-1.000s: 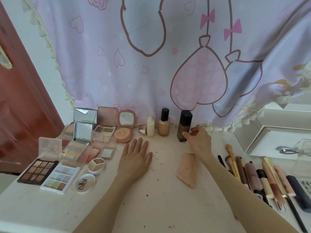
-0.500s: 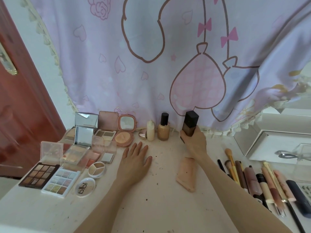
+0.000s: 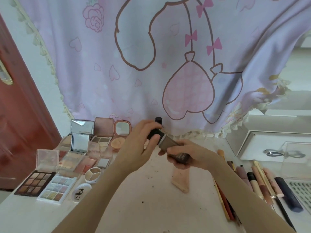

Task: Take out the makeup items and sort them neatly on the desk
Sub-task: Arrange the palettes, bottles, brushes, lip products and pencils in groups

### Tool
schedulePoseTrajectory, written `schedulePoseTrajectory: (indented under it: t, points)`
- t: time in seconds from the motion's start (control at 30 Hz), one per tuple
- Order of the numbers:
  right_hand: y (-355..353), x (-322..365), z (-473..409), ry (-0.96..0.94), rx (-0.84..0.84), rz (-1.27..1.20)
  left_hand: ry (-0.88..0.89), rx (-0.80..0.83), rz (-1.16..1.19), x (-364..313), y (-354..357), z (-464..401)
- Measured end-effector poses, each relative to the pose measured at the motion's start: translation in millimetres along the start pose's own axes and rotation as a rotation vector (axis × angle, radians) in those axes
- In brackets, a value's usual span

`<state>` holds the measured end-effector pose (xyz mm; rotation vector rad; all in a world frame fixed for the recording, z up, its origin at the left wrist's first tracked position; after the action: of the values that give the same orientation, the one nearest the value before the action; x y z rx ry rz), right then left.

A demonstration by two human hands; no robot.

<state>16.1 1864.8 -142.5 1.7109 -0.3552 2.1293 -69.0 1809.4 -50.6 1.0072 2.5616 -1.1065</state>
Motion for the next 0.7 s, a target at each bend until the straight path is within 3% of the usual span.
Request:
schedulePoseTrajectory:
  t: [0.13, 0.2, 0.53, 0.7]
  points:
    - [33.5, 0.4, 8.4, 0.040, 0.291, -0.076, 0.155, -0.021, -0.221, -32.3, -15.6, -4.0]
    - [43.1, -0.7, 9.6, 0.047, 0.331, -0.057, 0.192, -0.076, -0.239, -40.3, -23.6, -3.9]
    - [56.5, 7.8, 8.5, -0.046, 0.287, -0.066, 0.131, -0.056, -0.153, -32.7, -36.0, -14.7]
    - [48.0, 12.9, 8.2, -0.089, 0.170, -0.055, -0.178, -0.116, 0.076, 5.7, -35.9, -17.5]
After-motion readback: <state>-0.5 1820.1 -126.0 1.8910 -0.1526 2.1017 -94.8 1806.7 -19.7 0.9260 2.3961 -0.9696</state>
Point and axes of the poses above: each hand's wrist, its own z-axis away from the middle knuckle, its own y-axis out of the palm, x = y × z, the point moved 10 cm from there along -z, towards the middle knuckle, and after that the axes turned 2 degrees about y, right-handed, at the moved point
